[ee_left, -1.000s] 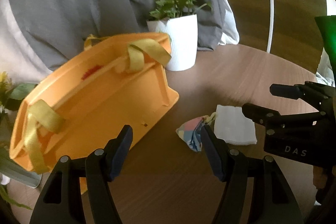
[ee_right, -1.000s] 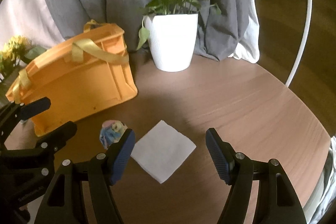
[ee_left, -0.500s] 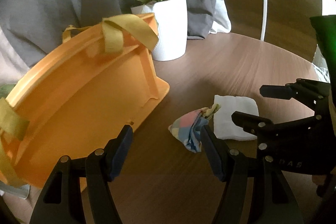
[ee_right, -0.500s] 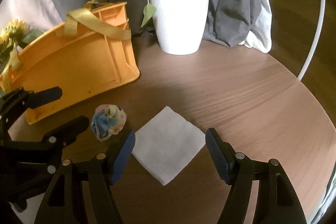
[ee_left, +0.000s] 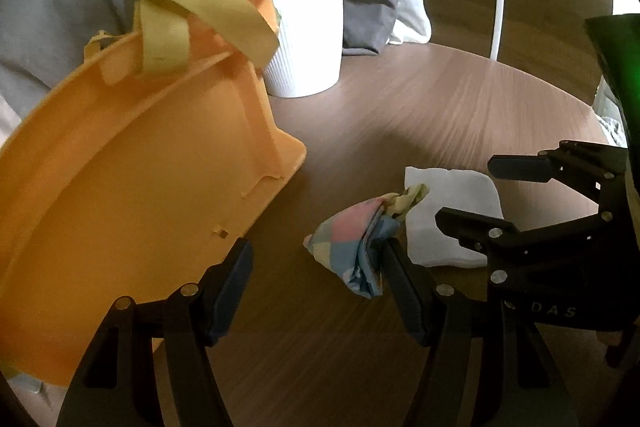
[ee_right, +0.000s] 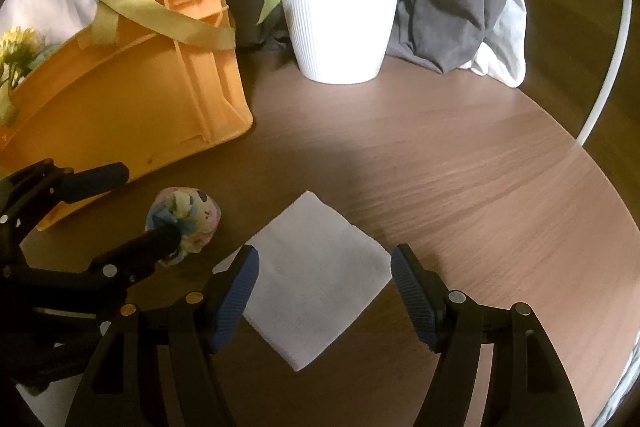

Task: Organize soft objects
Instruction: 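Grasp the patterned cloth with the left tool while the right tool grasps the white napkin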

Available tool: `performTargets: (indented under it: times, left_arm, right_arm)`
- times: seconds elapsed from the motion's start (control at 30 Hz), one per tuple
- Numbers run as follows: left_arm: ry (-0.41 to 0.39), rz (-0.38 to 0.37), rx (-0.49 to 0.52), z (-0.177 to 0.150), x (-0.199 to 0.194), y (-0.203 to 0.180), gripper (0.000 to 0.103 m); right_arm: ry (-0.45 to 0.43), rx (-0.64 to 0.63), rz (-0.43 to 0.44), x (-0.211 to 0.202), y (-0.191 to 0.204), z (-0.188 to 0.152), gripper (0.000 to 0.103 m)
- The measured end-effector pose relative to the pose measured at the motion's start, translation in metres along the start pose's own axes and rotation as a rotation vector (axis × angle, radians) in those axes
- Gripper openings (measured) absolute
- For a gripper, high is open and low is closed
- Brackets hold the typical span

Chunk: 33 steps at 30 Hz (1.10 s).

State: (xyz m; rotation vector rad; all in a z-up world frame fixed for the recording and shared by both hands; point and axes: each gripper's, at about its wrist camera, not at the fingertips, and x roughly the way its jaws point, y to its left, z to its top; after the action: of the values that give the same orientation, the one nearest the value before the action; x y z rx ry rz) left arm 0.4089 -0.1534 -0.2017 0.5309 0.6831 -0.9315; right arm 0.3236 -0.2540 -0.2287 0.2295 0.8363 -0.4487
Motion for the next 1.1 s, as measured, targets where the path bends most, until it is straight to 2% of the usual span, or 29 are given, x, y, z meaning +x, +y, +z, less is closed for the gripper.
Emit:
performTargets:
  times: [0.1, 0.17, 0.37, 0.43, 0.47, 0.53, 0.6, 0.67, 0.8, 1.1]
  left_arm:
    - [0.014, -0.010, 0.015, 0.001, 0.004, -0.005, 0.062]
    - [0.021, -0.012, 0.019, 0.002, 0.008, -0.007, 0.060]
    - [0.049, -0.038, 0.010, 0.005, 0.016, -0.009, 0.057]
    - [0.052, -0.052, 0.010, 0.007, 0.019, -0.010, 0.049]
    - [0.053, -0.059, 0.010, 0.008, 0.020, -0.010, 0.047]
    - [0.058, -0.072, 0.009, 0.009, 0.023, -0.011, 0.034]
    - [0.060, -0.081, 0.003, 0.009, 0.024, -0.011, 0.027]
    - [0.057, -0.080, -0.002, 0.009, 0.024, -0.010, 0.026]
    - [0.040, -0.065, -0.036, 0.010, 0.018, -0.008, 0.025]
    - [0.013, -0.013, -0.134, 0.014, -0.003, -0.005, 0.025]
  right_arm:
    - [0.003, -0.011, -0.005, 0.001, 0.001, 0.000, 0.062]
    - [0.011, -0.025, 0.007, 0.002, 0.004, 0.000, 0.052]
    - [0.024, -0.032, 0.016, 0.005, 0.004, -0.002, 0.047]
    - [0.022, -0.035, 0.014, 0.005, 0.004, -0.003, 0.044]
    - [0.021, -0.038, 0.018, 0.005, 0.004, -0.003, 0.039]
    - [0.020, -0.040, 0.023, 0.005, 0.004, -0.002, 0.032]
    - [0.019, -0.042, 0.026, 0.006, 0.004, -0.002, 0.025]
    - [0.020, -0.040, 0.033, 0.007, 0.003, -0.001, 0.016]
    - [0.025, -0.019, 0.050, 0.008, -0.001, 0.000, 0.012]
    - [0.002, -0.003, 0.082, -0.002, 0.000, 0.001, 0.012]
